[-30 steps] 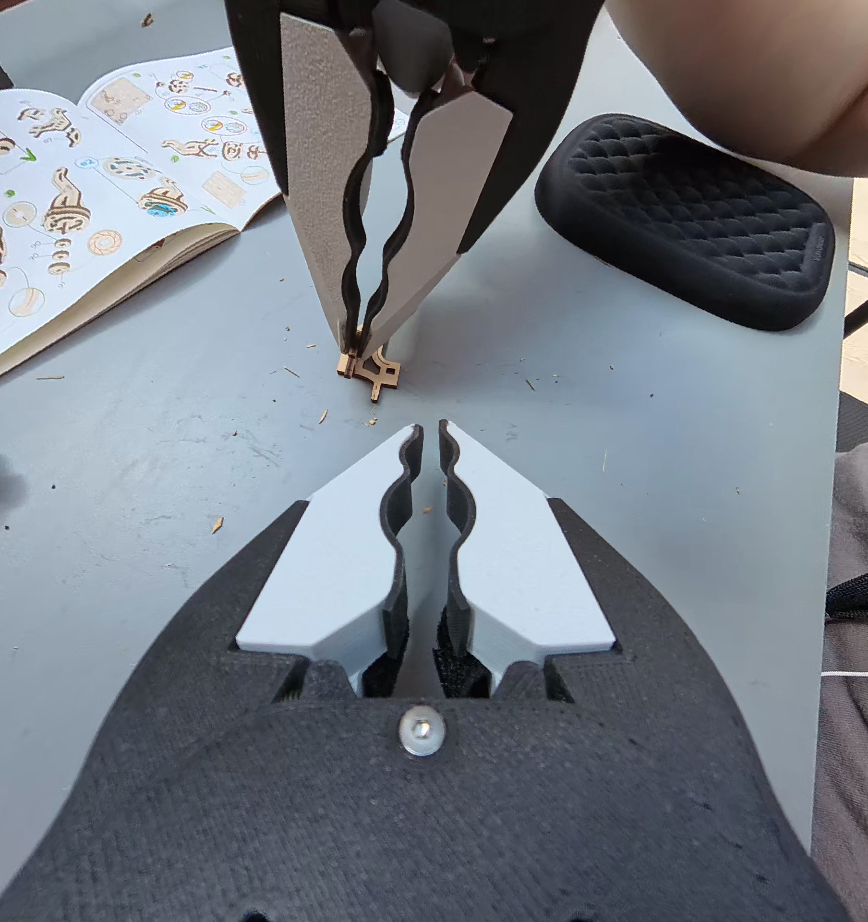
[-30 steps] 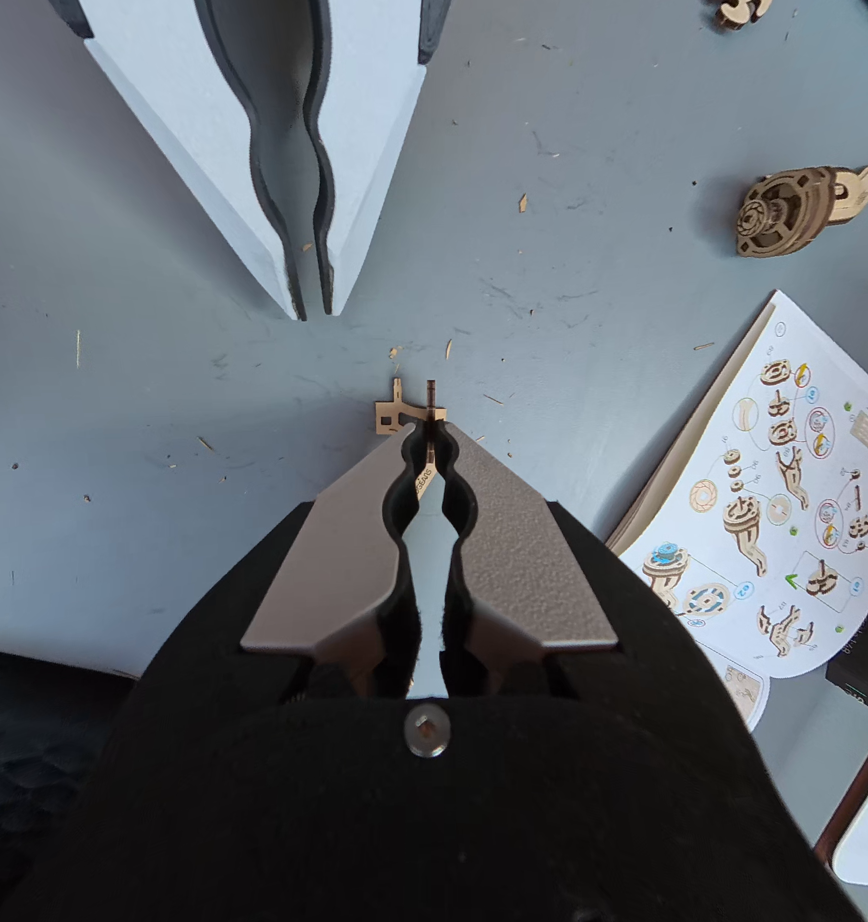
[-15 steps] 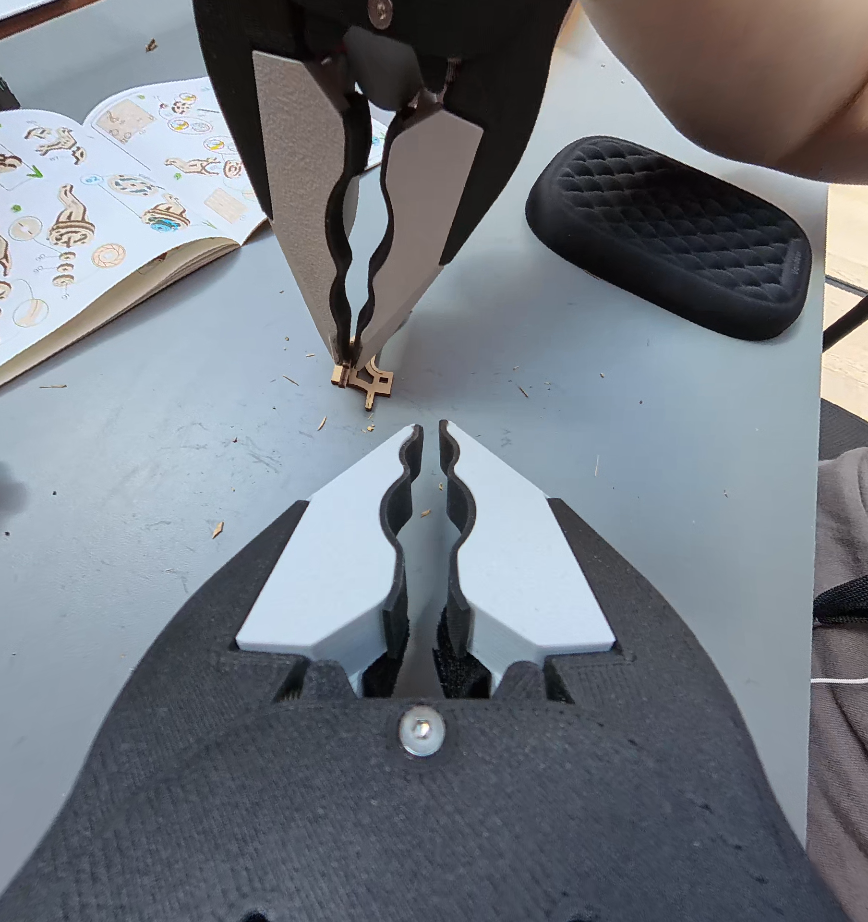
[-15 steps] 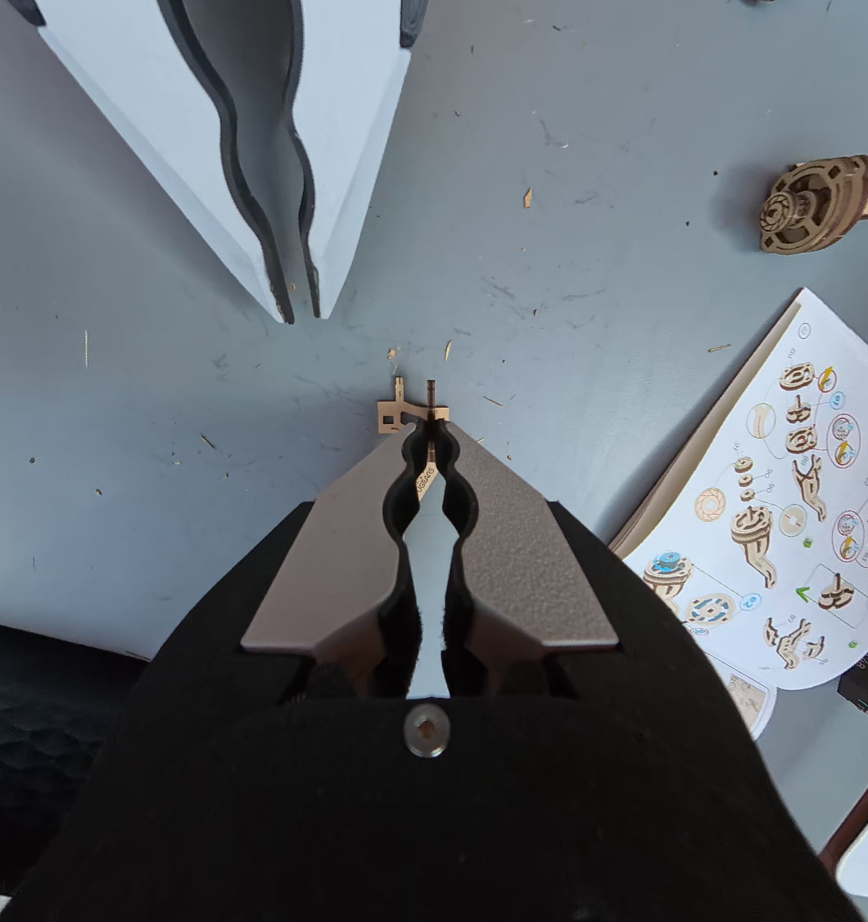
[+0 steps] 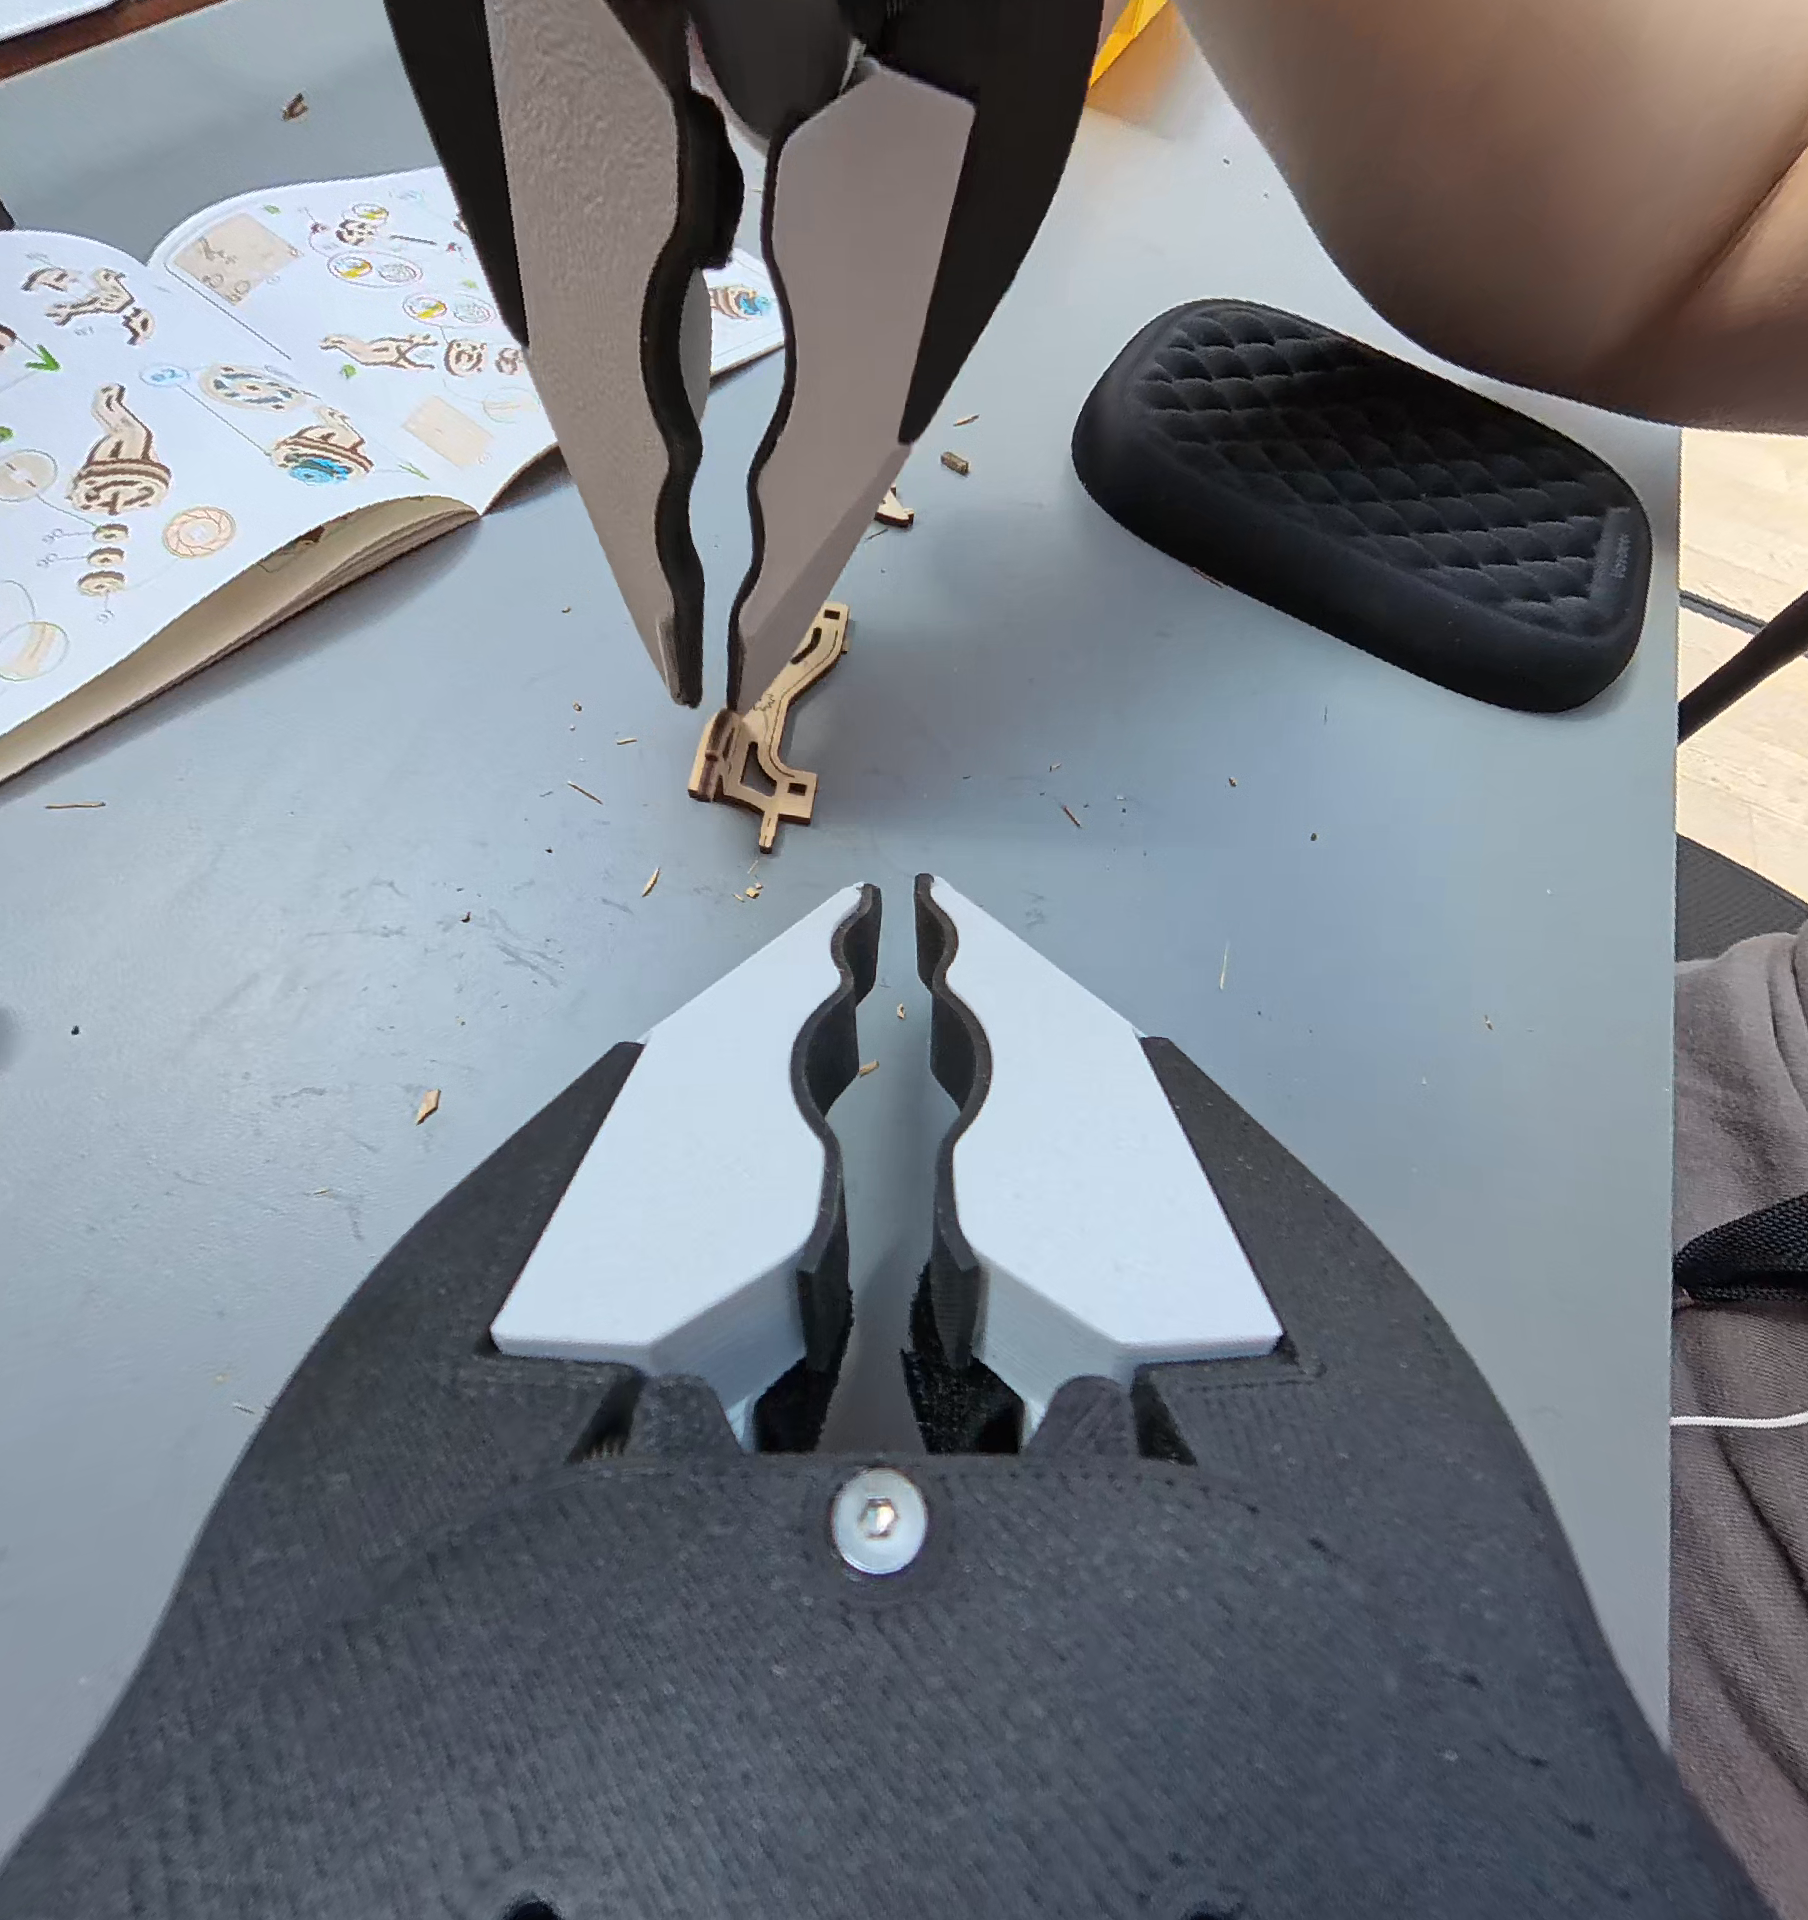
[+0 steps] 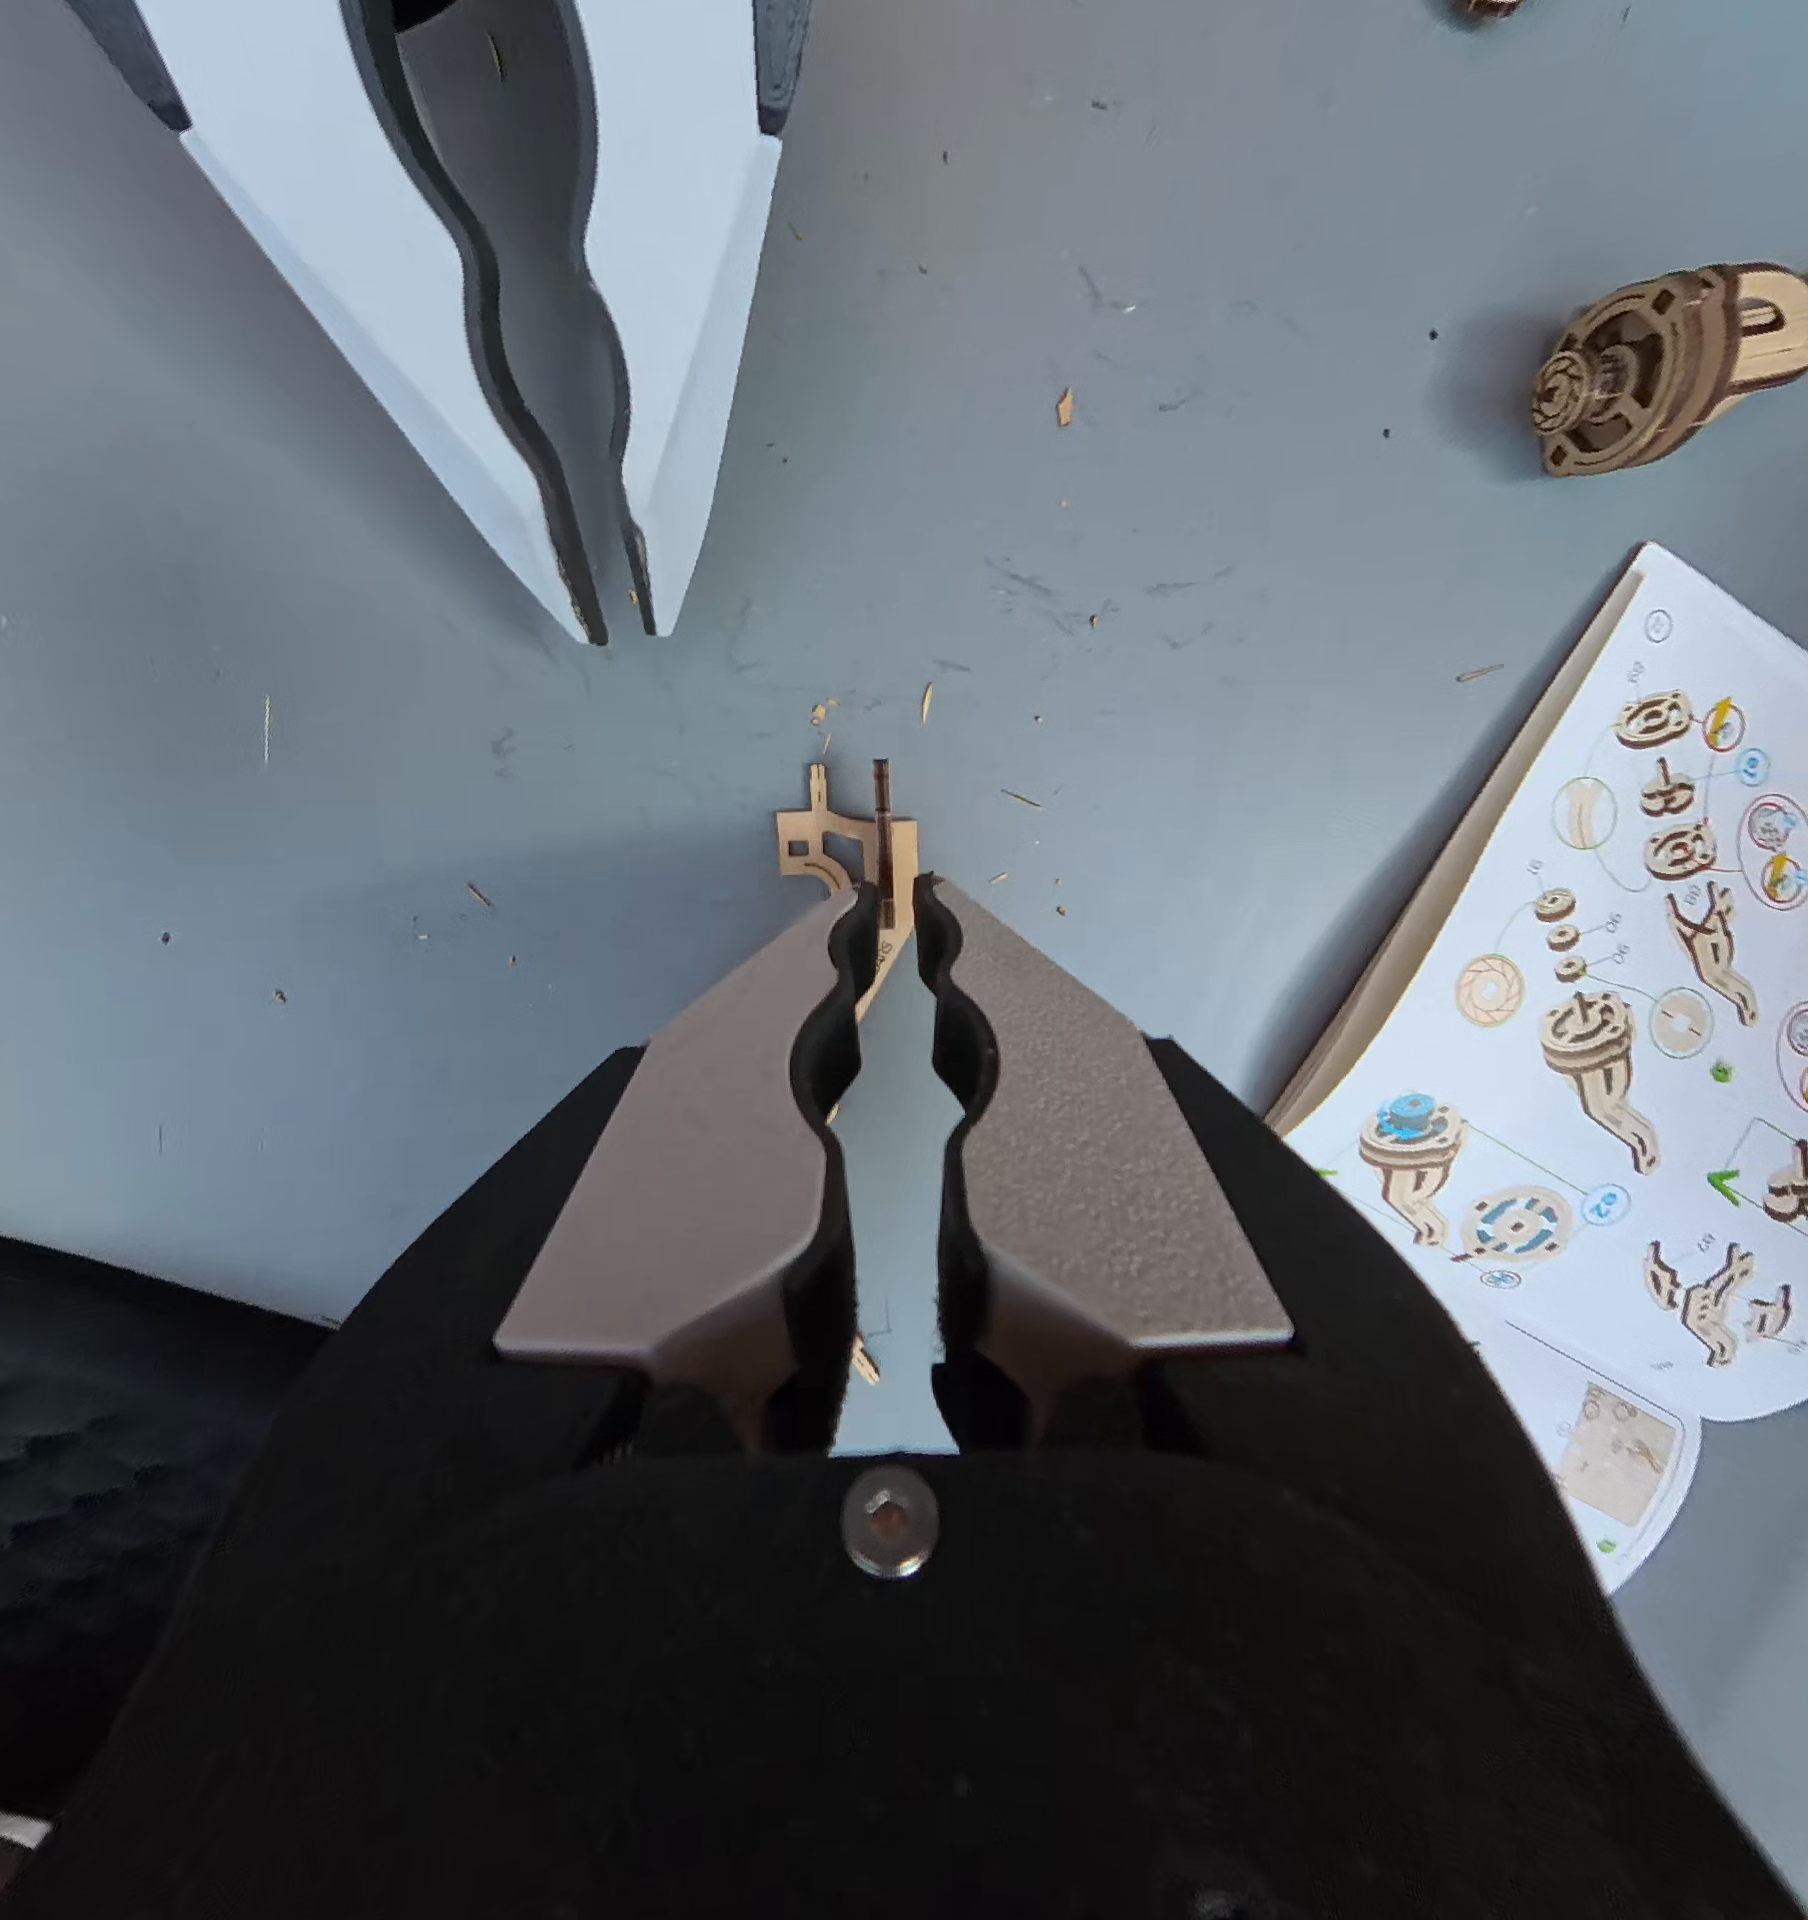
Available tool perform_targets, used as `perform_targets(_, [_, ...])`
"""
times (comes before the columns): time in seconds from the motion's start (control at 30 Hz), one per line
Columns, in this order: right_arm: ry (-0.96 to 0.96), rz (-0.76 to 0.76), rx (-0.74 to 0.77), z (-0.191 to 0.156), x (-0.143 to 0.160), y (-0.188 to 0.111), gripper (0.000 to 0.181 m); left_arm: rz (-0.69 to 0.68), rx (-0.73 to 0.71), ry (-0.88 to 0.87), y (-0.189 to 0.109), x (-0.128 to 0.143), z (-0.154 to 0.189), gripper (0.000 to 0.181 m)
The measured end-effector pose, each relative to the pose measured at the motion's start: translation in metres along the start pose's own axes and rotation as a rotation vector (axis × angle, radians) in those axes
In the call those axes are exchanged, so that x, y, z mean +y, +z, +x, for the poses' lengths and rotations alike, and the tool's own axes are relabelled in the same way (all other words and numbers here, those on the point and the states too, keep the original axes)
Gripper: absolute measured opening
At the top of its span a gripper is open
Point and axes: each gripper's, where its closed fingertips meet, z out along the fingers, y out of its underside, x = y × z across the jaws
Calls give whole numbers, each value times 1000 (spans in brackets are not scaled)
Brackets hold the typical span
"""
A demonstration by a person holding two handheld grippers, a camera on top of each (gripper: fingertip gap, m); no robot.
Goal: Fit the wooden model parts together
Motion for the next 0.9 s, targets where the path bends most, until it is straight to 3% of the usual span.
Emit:
perform_targets(0.23, [22,-46,-47,-2,8,9,14,3,-5,-3,0,1,-2,5])
perform_targets(0.43, [27,-21,-36,-1,4,8,12,3,-3,-8,0,1,-2,5])
perform_targets(0.53, [19,-17,-37,0,2,8,2,-1,-4,-5,0,2,-3,5])
perform_targets(0.9, [54,-41,-63,0,2,8,2,6,-1,-17,-1,1,-4,5])
